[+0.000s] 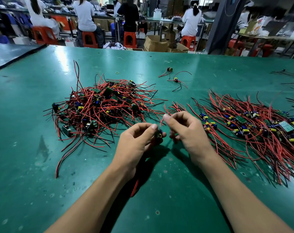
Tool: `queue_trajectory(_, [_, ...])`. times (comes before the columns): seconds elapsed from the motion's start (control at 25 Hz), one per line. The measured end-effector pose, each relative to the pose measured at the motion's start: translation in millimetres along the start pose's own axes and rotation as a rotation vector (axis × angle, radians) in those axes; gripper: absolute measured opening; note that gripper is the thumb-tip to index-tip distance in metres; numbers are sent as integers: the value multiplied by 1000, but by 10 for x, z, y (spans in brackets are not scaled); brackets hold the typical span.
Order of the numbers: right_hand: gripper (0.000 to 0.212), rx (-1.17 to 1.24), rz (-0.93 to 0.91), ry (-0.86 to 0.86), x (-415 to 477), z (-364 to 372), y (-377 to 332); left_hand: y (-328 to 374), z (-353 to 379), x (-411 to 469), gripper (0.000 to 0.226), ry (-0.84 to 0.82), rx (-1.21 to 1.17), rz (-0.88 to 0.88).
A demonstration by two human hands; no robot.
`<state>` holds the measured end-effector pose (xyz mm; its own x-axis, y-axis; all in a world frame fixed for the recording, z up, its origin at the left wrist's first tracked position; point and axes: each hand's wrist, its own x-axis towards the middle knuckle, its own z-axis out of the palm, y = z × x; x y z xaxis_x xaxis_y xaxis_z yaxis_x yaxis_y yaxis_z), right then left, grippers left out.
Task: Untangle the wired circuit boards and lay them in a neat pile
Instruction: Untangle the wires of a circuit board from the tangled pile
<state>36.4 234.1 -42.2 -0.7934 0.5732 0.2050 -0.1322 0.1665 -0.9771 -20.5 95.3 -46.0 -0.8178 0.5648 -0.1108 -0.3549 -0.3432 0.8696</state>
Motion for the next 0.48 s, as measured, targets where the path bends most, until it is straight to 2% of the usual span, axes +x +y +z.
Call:
queue_trajectory(0.12, [18, -234, -121, 49, -32, 46, 12, -3, 1, -6, 32, -104, 60, -82])
queue_trajectory(0.24, [16, -219, -119, 31, -18, -16, -3, -18, -23, 19, 49, -205, 110, -170])
queue_trajectory(0.36, [12, -311, -117, 2, 15, -56, 24, -27, -20, 57, 55, -179, 84, -209])
queue_trajectory(0.48, [15, -454, -185, 166, 68, -195, 23, -37, 7, 67, 55, -107, 129, -184])
